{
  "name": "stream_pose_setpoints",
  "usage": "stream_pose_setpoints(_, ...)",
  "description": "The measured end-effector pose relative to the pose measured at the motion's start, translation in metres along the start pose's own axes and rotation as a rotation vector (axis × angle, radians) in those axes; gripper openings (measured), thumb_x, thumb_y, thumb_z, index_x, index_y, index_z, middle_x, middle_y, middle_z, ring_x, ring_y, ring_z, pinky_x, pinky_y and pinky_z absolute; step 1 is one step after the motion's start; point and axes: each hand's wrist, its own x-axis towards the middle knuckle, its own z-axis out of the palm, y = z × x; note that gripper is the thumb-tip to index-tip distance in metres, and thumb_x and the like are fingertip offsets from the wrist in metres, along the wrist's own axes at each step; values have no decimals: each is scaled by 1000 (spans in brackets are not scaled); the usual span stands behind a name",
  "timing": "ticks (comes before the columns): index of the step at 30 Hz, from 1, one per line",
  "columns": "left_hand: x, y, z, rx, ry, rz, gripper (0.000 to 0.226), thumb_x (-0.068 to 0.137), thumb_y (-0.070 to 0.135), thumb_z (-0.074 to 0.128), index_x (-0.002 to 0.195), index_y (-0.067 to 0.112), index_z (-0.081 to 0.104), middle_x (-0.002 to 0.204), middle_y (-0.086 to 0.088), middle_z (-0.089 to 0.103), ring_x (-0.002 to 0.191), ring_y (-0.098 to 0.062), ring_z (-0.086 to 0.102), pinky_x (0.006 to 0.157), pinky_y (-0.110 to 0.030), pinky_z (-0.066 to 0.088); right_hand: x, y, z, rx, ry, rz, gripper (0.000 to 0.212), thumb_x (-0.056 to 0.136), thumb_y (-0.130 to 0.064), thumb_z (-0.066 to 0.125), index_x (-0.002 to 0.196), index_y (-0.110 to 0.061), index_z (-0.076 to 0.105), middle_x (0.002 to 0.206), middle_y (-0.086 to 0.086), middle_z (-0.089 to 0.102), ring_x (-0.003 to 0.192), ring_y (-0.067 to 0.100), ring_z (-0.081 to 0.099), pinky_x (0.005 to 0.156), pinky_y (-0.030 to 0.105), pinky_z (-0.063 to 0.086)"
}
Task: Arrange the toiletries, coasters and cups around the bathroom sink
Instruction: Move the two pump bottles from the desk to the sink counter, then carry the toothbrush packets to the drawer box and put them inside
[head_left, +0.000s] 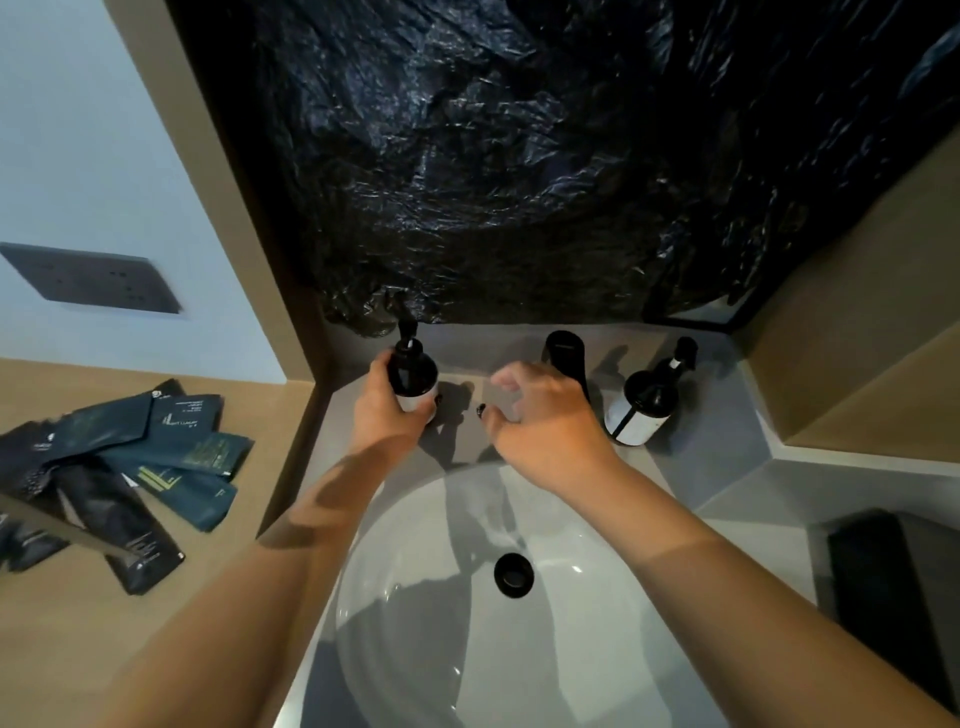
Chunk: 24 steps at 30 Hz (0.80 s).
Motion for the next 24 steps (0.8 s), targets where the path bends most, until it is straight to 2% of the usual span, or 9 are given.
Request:
stream_pose_setpoints(6,-10,7,-10,7,-53,-77,95,78,22,78,151,18,18,151,-4,38,139,-26,36,116,-40,28,-16,0,-7,32,-46,-19,37,91,-31,58,125,-19,55,127,3,55,109,19,57,92,31,48)
stream_pose_setpoints(9,-32,14,-22,-14,-51,-61,87,82,21,74,151,18,20,152,-4,38,139,-26,35,113,-34,27,-30,-1,-17,17,-77,-53,43,92,-32,57,132,-19,50,127,6,52,105,21,58,88,30,47)
stream_pose_setpoints(11,-56,18,-32,23,-40,-14,81,86,22,69,150,14,21,151,-8,39,138,-27,36,110,-32,29,-41,-2,-25,3,-107,-75,48,93,-33,56,137,-18,45,129,8,50,111,23,54,87,29,44)
stream_pose_setpoints(15,-107,32,-54,62,-52,-27,80,87,21,67,150,16,19,152,-9,34,138,-27,34,112,-32,27,-69,-3,-37,0,-192,-107,61,95,-39,51,148,-20,29,150,4,33,138,22,32,107,32,32)
stream_pose_setpoints(20,-166,33,-88,294,-84,70,85,88,42,62,152,14,14,158,-8,26,140,-26,32,114,-37,27,-105,-6,-42,-14,-250,-213,60,97,-40,45,150,-22,23,157,-6,20,145,15,18,115,34,24)
stream_pose_setpoints(24,-206,33,-109,336,-72,54,84,85,48,64,151,24,17,157,-2,27,139,-22,34,114,-44,32,-129,-9,-33,14,-281,-276,62,97,-41,46,151,-22,23,157,-6,19,145,15,18,116,33,22)
